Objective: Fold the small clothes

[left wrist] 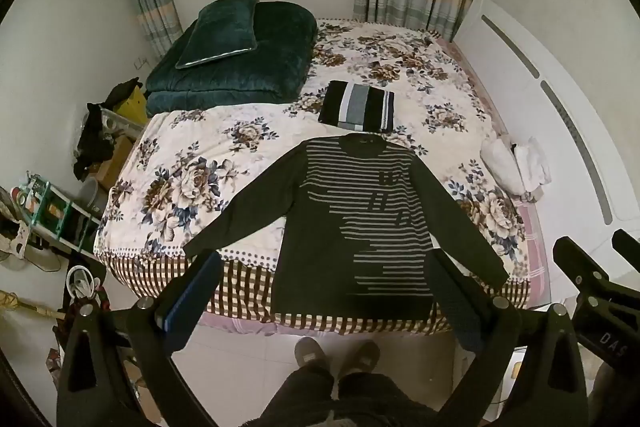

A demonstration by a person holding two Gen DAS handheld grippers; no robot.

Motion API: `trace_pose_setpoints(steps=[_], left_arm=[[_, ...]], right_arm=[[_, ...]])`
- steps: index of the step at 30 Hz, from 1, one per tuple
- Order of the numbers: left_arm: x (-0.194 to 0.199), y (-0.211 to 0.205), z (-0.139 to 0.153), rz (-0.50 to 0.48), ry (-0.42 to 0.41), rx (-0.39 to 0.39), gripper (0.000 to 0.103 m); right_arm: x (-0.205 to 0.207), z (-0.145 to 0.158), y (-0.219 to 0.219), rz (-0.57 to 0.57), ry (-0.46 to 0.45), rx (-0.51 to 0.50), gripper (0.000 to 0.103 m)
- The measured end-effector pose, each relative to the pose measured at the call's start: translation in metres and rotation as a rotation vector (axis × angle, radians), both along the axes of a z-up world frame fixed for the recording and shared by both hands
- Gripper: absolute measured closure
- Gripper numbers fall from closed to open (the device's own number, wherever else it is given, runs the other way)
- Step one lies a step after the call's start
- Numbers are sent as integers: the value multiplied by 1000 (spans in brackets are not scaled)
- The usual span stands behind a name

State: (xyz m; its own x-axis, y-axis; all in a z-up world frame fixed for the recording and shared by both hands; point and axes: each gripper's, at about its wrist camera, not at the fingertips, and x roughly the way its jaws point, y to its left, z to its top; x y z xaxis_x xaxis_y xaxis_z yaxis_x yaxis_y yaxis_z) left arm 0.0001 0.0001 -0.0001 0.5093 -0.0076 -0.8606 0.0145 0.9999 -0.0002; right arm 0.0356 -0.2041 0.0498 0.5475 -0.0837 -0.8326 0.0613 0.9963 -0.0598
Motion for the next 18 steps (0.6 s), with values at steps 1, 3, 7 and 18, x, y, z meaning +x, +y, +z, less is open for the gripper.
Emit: trace_pose_setpoints(steps=[1, 3, 7, 18], left_arm=[[0, 0, 0, -1, -1, -2, 0], [0, 0, 0, -3, 0, -5, 0], [0, 0, 0, -8, -2, -4, 0], [0, -4, 1, -3, -5, -5, 0]], right_arm=[[0, 0, 0, 0, 0, 0, 0], [0, 0, 0, 0, 0, 0, 0], [1, 1, 0, -2, 1, -3, 0], [1, 2, 0, 1, -4, -5, 0]])
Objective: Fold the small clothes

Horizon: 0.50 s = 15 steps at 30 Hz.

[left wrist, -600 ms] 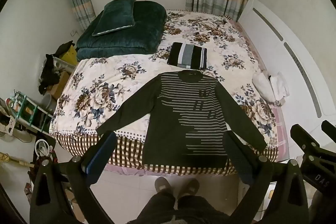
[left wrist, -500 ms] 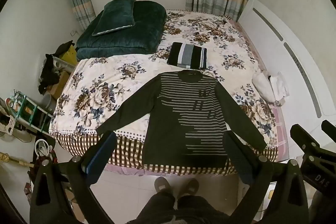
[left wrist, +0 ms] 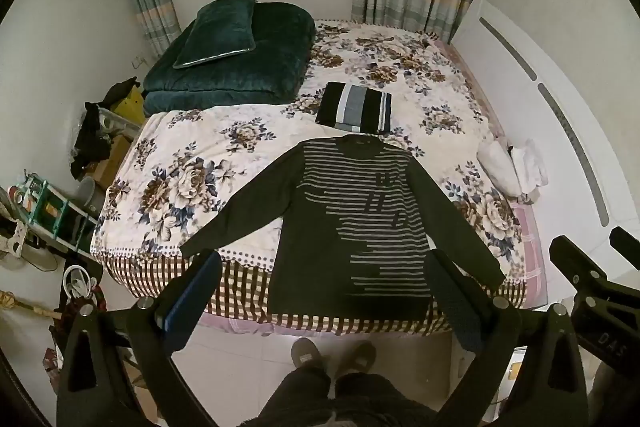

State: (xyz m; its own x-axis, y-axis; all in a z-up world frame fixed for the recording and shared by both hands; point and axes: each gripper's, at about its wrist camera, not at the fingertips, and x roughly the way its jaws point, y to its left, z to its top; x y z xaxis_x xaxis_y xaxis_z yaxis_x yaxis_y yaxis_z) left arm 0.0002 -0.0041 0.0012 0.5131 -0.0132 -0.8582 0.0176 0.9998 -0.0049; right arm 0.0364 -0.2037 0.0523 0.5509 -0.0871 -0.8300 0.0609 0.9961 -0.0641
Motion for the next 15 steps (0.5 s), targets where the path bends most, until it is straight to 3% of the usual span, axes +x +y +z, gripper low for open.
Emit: trace_pose_setpoints(steps=[15], left_arm=[[6, -9, 10, 1, -5, -3, 0]], right_arm=[[3, 5, 3, 1, -4, -1, 0]])
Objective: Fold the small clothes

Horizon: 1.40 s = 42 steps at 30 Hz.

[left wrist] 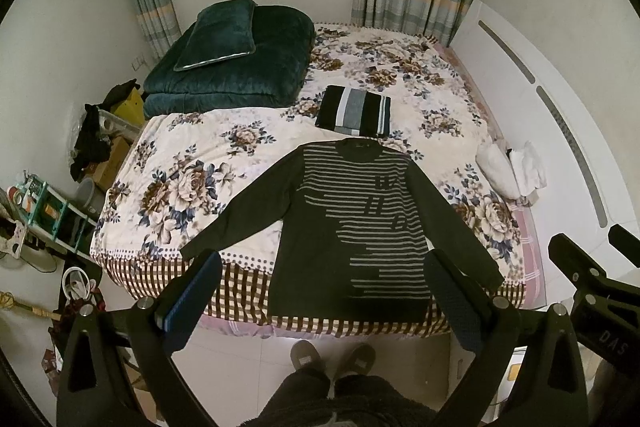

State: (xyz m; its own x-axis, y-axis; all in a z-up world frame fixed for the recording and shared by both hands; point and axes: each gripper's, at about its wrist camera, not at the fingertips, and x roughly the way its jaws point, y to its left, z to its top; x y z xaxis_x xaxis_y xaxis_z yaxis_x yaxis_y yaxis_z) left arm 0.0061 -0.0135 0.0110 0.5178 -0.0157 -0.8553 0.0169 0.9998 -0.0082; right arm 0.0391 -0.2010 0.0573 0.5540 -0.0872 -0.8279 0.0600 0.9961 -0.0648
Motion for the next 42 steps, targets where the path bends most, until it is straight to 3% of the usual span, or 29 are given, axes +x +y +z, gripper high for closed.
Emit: trace_pose_setpoints(steps=[42], left_arm=[[8, 0, 11, 0, -10, -13, 0]], right_arm=[[4, 7, 5, 3, -7, -1, 0]])
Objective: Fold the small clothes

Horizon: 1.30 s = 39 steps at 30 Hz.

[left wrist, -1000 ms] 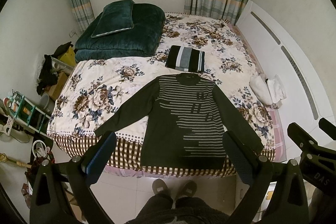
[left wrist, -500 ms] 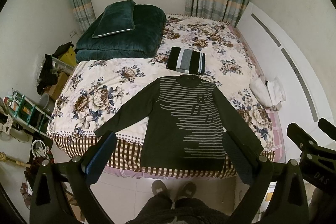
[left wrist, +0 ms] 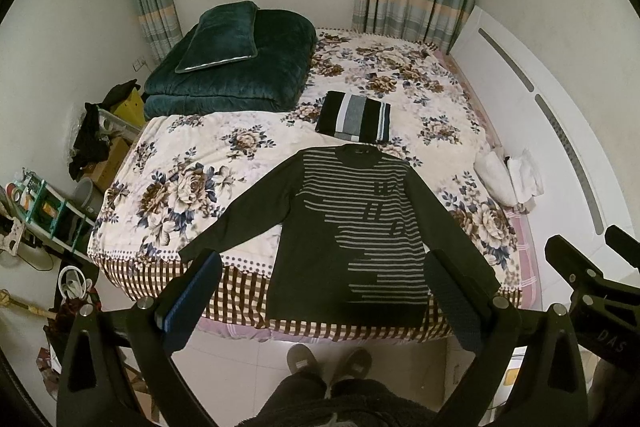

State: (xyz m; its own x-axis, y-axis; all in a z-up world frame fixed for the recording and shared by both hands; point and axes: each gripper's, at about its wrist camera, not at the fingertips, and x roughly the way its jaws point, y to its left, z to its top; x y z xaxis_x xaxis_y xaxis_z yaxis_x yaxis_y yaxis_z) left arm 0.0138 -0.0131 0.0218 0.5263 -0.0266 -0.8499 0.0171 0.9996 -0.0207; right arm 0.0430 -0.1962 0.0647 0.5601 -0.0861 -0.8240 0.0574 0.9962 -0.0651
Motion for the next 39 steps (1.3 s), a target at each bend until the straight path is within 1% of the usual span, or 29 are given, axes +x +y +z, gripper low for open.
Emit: trace_pose_setpoints(steps=[20, 23, 26, 28, 29, 30, 32, 33, 34, 35, 36, 37, 38, 39], left_arm=[[-3, 3, -3, 1, -4, -3, 0], [3, -1, -1, 0, 1, -2, 0], [17, -8, -7, 5, -23, 25, 0], [28, -9, -18, 9, -47, 44, 0], [34, -9, -27, 10, -58, 57, 0], [45, -13, -40, 9, -84, 75, 0], [64, -11, -72, 7, -104, 106, 0], [68, -8, -84, 3, -104, 109, 0], [79, -12, -103, -4, -101, 115, 0], [92, -17, -124, -8, -73, 132, 0], [97, -19, -137, -10, -50, 139, 0], [110, -26, -159, -16, -19, 144, 0], [122, -34, -181, -20, 12, 159, 0], [132, -42, -200, -23, 41, 176, 0]], right_arm=[[3, -2, 1, 1, -1, -2, 0], [4, -1, 2, -5, 2, 1, 0], [9, 3, 7, -27, 8, 28, 0], [21, -3, 10, -59, 17, 74, 0], [27, -7, 26, -57, 14, 72, 0], [34, -17, 21, -86, 16, 99, 0], [41, -32, 9, -126, 17, 128, 0], [46, -51, -10, -192, 25, 150, 0], [47, -66, -27, -235, 31, 160, 0], [49, -86, -46, -294, 37, 172, 0], [50, -112, -73, -372, 58, 182, 0], [52, -132, -93, -426, 80, 191, 0], [50, -160, -118, -499, 107, 209, 0], [50, -181, -136, -547, 129, 216, 0]])
